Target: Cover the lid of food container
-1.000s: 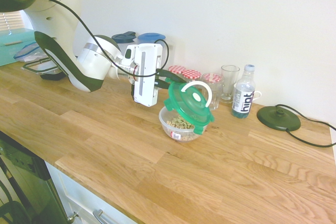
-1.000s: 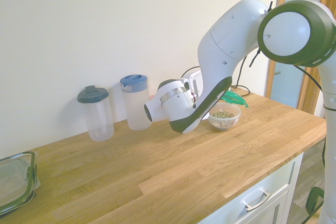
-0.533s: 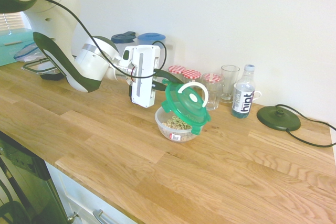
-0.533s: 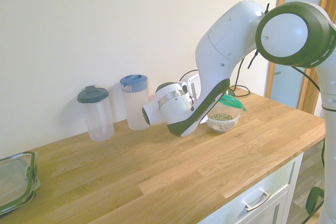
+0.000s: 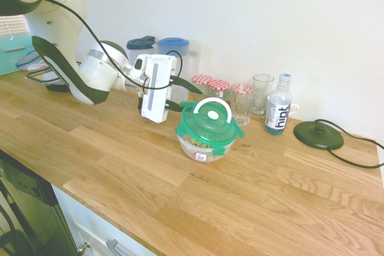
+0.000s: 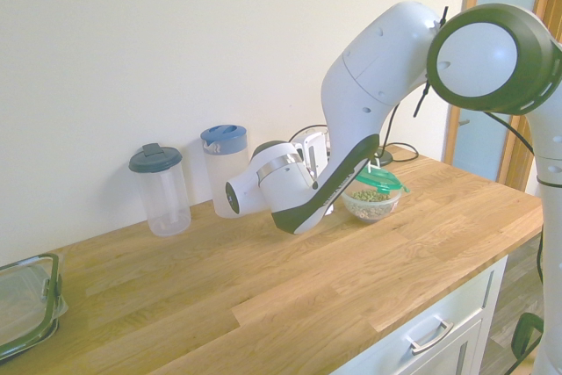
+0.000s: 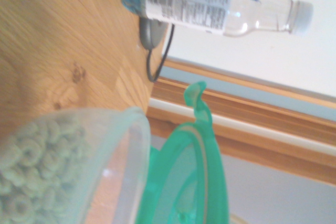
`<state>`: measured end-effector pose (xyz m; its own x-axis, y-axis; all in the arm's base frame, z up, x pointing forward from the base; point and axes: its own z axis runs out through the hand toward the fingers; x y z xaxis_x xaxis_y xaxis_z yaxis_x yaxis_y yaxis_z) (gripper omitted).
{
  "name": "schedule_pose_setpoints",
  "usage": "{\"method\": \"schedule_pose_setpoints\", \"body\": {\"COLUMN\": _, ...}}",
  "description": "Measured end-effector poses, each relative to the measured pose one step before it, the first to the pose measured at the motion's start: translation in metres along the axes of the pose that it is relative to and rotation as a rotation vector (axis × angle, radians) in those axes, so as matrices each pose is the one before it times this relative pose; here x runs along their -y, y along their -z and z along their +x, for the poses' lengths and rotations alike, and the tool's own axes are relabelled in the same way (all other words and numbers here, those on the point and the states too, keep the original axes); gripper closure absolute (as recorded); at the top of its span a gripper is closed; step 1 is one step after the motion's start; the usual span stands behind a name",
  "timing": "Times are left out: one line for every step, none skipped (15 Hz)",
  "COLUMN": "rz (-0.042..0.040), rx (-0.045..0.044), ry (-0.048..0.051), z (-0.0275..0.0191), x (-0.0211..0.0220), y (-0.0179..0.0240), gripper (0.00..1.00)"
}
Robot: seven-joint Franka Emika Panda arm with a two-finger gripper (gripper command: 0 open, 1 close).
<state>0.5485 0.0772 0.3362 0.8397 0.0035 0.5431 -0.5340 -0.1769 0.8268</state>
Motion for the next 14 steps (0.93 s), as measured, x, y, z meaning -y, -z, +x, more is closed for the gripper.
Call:
{"method": "schedule_pose_setpoints", "body": {"rz": 0.03117, "rx": 0.00889, "ry": 0.00483, "z": 0.00612, "x": -0.00019, "y": 0.00625, "gripper": 0.0}}
{"method": "schedule_pose_setpoints", "body": {"rz": 0.02438, "rx": 0.01187, "ry": 0.00322, "z": 0.00779, "x": -0.00186, "y": 0.00512, "gripper": 0.0}}
{"method": "schedule_pose_setpoints", "body": {"rz": 0.02407, "rx": 0.02281, "ry": 0.00572, "z": 0.0074, "x": -0.00238, "y": 0.00414, "gripper": 0.0}}
{"method": "schedule_pose_setpoints", "body": {"rz": 0.03477, "rx": 0.04613, "ry": 0.00939, "z": 0.00409, "x": -0.00104, "y": 0.00396, "gripper": 0.0}}
{"method": "schedule_pose_setpoints", "body": {"rz": 0.04309, "rx": 0.05728, "ry": 0.00655, "z": 0.00279, "x": -0.00046, "y": 0.00481, "gripper": 0.0}}
{"method": "schedule_pose_setpoints", "body": {"rz": 0.04588, "rx": 0.05526, "ry": -0.00077, "z": 0.00354, "x": -0.00094, "y": 0.00691, "gripper": 0.0}}
{"method": "schedule_pose_setpoints", "body": {"rz": 0.04431, "rx": 0.05086, "ry": -0.00308, "z": 0.00495, "x": -0.00217, "y": 0.00901, "gripper": 0.0}}
{"method": "schedule_pose_setpoints", "body": {"rz": 0.0421, "rx": 0.04634, "ry": -0.00527, "z": 0.00623, "x": -0.00341, "y": 0.01024, "gripper": 0.0}}
{"method": "schedule_pose_setpoints", "body": {"rz": 0.04438, "rx": 0.04485, "ry": -0.00652, "z": 0.00686, "x": -0.00396, "y": 0.0108, "gripper": 0.0}}
{"method": "schedule_pose_setpoints", "body": {"rz": 0.04782, "rx": 0.04654, "ry": -0.00606, "z": 0.00604, "x": -0.00371, "y": 0.01106, "gripper": 0.0}}
{"method": "schedule_pose_setpoints", "body": {"rz": 0.05258, "rx": 0.04665, "ry": -0.00317, "z": 0.00528, "x": -0.00398, "y": 0.01214, "gripper": 0.0}}
{"method": "schedule_pose_setpoints", "body": {"rz": 0.05323, "rx": 0.04422, "ry": 0.00431, "z": 0.00267, "x": -0.00476, "y": 0.0113, "gripper": 0.0}}
{"method": "schedule_pose_setpoints", "body": {"rz": 0.05909, "rx": 0.04425, "ry": 0.00702, "z": 0.00014, "x": -0.00677, "y": 0.00999, "gripper": 0.0}}
{"method": "schedule_pose_setpoints", "body": {"rz": 0.05841, "rx": 0.03948, "ry": 0.0032, "z": -0.00042, "x": -0.00921, "y": 0.00626, "gripper": 0.0}}
